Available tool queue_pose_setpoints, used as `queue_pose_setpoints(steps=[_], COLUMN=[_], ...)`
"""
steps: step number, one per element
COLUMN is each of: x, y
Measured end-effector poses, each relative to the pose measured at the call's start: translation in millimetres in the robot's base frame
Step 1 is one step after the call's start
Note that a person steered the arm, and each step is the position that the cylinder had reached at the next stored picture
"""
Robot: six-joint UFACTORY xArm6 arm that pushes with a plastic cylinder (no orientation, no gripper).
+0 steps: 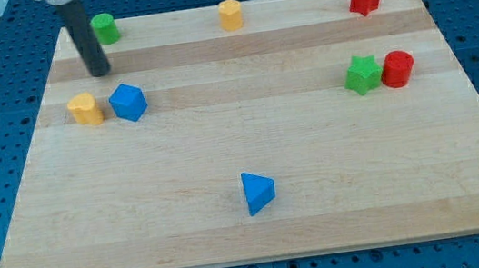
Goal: Place your arm at the top left corner
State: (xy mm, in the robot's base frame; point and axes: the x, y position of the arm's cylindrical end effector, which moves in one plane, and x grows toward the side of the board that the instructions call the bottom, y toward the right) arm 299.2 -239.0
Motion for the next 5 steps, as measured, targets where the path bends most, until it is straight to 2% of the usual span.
queue_pose_setpoints(steps=[1, 3, 5], x=[-25.7, -103.2, -107.7], y=[-33.4, -45.9, -8.5])
